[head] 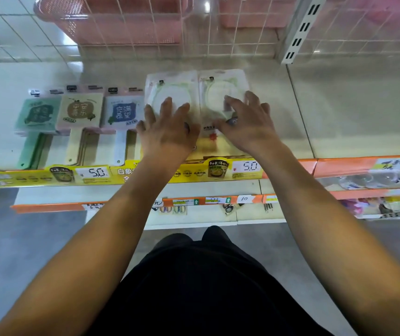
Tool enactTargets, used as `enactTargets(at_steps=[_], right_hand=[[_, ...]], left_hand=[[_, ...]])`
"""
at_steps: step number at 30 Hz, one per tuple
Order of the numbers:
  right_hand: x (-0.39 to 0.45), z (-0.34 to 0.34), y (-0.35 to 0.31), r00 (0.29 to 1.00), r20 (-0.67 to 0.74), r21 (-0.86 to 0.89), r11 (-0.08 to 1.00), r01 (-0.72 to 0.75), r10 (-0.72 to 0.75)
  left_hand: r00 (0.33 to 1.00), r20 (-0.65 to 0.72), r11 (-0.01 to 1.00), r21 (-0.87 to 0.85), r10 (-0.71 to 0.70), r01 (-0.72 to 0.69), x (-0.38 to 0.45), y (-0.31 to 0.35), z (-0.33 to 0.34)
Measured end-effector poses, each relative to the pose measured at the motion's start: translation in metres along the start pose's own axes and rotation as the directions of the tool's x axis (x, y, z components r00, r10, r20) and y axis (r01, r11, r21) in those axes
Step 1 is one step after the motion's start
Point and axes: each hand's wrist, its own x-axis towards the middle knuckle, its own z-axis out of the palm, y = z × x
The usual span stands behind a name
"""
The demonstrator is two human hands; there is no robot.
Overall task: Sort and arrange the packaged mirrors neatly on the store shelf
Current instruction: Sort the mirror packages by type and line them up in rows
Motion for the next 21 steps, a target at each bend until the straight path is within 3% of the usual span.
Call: enactTargets(at_steps=[14, 21], right_hand=[[0.001, 0.008, 0.006, 0.999, -0.024, 0.063, 0.998, 0.023, -0.022], [-0.01, 0.001, 0.006, 1.0, -0.022, 0.121, 0.993, -0.016, 0.019]], left_hand=[[1.0, -0.023, 1.0, -0.028, 0.009, -0.01, -0.004, 0.003, 0.003], [0.998, -0.024, 0.997, -0.053, -0.06, 0.059, -0.017, 0.004, -0.005]])
